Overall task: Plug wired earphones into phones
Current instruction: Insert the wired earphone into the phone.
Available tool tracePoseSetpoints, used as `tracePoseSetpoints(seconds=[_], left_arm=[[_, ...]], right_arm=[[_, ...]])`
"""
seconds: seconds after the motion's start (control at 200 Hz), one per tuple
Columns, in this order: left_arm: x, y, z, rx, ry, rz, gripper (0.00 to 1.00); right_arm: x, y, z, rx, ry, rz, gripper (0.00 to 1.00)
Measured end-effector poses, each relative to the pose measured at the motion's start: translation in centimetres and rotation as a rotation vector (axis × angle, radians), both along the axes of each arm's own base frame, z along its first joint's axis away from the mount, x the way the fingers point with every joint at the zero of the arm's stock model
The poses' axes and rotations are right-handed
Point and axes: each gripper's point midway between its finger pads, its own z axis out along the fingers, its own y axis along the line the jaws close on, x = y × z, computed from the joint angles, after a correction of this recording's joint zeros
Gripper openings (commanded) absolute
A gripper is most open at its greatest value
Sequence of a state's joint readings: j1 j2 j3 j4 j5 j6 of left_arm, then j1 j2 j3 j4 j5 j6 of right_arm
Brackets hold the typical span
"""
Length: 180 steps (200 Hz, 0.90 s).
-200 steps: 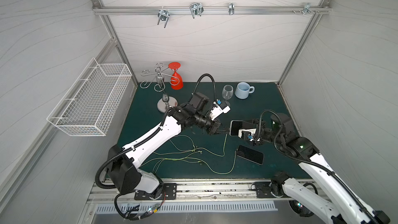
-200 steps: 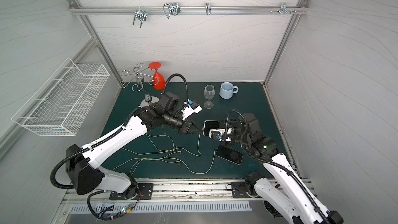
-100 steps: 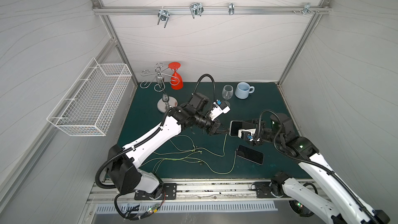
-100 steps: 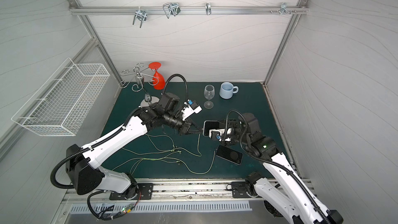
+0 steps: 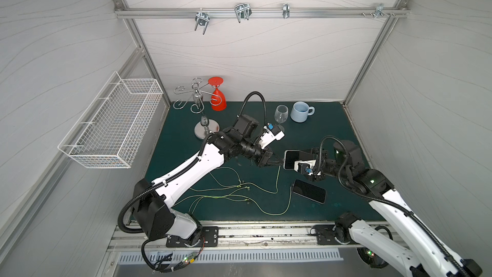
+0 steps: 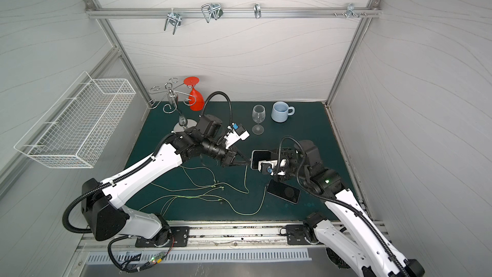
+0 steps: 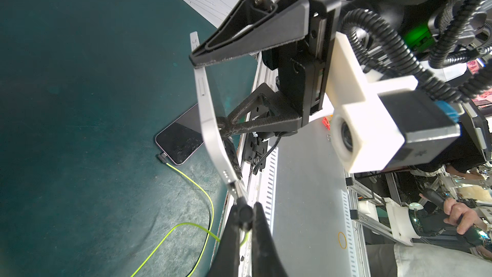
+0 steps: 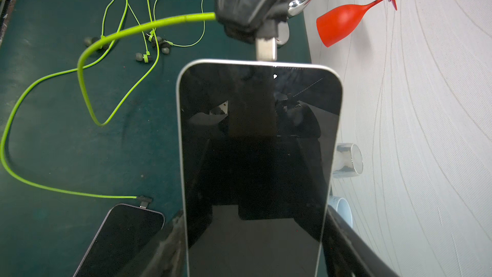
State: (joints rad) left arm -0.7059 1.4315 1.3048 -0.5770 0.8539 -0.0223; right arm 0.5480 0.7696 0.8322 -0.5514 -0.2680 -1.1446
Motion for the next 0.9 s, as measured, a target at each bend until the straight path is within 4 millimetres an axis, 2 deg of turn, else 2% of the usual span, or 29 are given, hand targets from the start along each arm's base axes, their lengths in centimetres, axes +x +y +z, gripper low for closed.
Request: tracePoseSetpoints(seconds=[0.9], left_arm=[[-0.52,-0.06,0.09,-0.013,0.035,-0.016,0.00]], right_arm=[[-0.34,0.11,0.29,0.006,-0.006,-0.006,0.56]])
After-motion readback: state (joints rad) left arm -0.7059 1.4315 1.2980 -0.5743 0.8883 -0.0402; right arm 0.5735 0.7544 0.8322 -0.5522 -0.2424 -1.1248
